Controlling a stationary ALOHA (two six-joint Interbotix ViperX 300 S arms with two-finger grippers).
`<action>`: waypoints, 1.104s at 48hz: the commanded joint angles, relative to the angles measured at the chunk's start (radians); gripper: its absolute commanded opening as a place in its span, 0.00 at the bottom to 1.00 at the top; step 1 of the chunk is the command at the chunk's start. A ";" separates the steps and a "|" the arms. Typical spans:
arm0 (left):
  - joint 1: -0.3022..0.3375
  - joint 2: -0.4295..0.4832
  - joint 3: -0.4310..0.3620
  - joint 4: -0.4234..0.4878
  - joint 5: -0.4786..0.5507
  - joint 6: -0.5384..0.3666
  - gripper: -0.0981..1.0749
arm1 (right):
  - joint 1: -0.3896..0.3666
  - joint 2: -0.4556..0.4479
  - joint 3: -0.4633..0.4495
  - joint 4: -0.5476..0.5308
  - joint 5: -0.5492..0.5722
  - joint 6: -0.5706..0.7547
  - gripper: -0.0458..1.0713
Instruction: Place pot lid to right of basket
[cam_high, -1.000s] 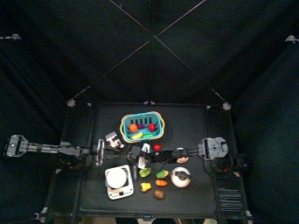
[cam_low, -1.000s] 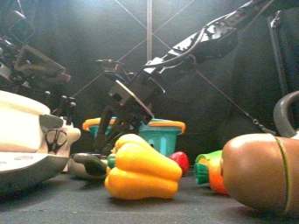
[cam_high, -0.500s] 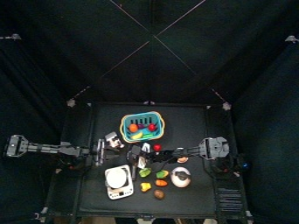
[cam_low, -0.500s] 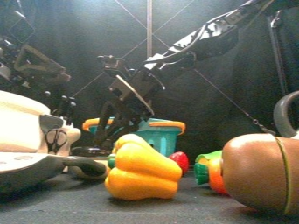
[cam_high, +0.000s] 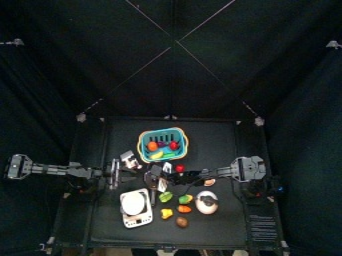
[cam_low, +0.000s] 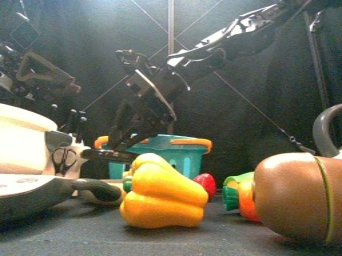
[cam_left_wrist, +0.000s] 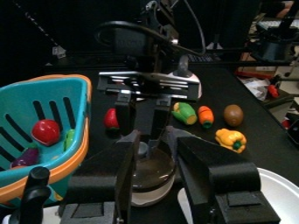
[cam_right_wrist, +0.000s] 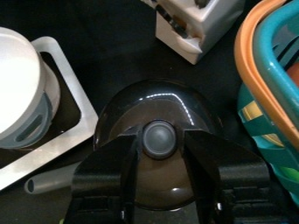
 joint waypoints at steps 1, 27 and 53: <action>0.002 0.000 -0.018 0.000 -0.003 0.000 0.71 | -0.005 -0.049 -0.009 0.000 0.002 0.000 0.67; 0.003 0.000 -0.017 0.002 -0.003 0.000 0.71 | -0.005 -0.061 0.005 0.000 0.020 0.000 0.67; 0.005 0.000 -0.015 0.000 -0.003 0.000 0.71 | 0.006 -0.196 0.143 0.026 0.137 0.014 0.67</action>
